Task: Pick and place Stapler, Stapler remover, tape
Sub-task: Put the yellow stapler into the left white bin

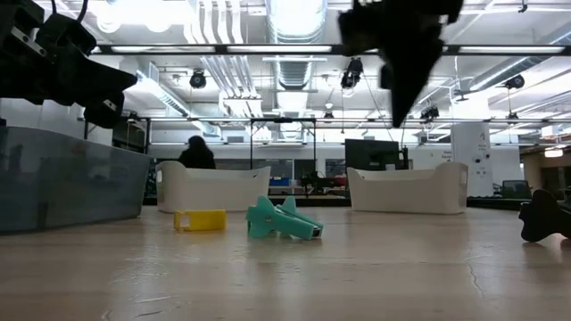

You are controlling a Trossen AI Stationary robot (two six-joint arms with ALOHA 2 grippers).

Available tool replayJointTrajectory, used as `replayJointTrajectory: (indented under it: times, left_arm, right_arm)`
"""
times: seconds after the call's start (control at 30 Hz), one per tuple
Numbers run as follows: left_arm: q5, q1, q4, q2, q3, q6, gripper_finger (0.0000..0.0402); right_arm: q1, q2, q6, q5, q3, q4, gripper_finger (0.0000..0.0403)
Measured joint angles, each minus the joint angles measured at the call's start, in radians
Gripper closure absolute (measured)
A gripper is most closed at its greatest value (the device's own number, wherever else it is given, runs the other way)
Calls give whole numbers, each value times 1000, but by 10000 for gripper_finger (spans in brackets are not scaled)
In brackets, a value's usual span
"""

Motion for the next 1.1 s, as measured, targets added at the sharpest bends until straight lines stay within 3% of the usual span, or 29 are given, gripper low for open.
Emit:
replayJointTrajectory:
  times: [0.2,0.37,0.57,0.7,1.1]
  left_arm:
    - [0,0,0,0,0,0,390]
    - [0,0,0,0,0,0,390]
    - [0,0,0,0,0,0,390]
    - [0,0,0,0,0,0,390]
    - [0,0,0,0,0,0,390]
  right_arm:
    - [78,-95,304,-91,-128,-1,327]
    - [149,-119,498,-115,-214,1,309]
    - [191,-119,598,-142,-285,36,254]
    - [207,-119,650,-194,-334,160,232]
    - [221,-118,695,-249,-421,261,241]
